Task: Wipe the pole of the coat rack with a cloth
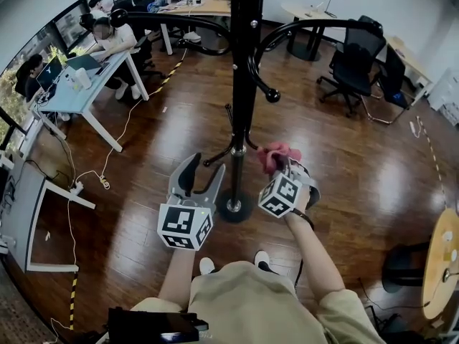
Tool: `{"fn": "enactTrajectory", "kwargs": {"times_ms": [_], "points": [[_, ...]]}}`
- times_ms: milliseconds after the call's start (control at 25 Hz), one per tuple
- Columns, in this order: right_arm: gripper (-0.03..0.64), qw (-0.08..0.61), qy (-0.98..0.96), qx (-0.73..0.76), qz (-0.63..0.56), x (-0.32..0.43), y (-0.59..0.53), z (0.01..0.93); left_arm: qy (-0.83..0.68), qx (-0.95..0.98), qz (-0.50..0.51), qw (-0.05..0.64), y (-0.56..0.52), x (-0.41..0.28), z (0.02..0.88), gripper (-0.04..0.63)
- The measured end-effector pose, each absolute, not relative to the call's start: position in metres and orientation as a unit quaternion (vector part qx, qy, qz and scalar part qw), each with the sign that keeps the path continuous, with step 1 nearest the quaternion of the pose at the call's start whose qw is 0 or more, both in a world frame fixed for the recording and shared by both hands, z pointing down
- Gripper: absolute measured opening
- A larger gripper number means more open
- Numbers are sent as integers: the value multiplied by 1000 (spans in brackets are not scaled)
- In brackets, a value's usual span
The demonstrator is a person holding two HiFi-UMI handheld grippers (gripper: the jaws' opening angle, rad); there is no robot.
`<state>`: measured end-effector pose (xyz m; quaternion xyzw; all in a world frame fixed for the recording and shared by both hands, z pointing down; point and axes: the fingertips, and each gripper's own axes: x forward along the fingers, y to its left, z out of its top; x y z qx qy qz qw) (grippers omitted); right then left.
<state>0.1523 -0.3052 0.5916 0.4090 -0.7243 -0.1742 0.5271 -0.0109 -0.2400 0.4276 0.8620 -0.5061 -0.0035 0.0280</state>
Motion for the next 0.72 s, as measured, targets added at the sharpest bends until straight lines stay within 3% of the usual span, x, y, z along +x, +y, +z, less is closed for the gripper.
{"fn": "enactTrajectory", "kwargs": {"times_ms": [160, 240, 360, 440, 720], "points": [[43, 485, -724, 472, -133, 200, -297, 579, -507, 862, -4, 31, -240, -10, 430, 222], [44, 366, -771, 518, -54, 226, -296, 564, -506, 862, -4, 32, -240, -10, 431, 222], [44, 99, -832, 537, 99, 250, -295, 545, -504, 863, 0, 35, -239, -7, 434, 222], [44, -27, -840, 517, 163, 254, -298, 546, -502, 864, 4, 36, -237, -6, 437, 222], [44, -247, -835, 415, 263, 214, -311, 557, -516, 856, 13, 32, -234, -18, 438, 222]]}}
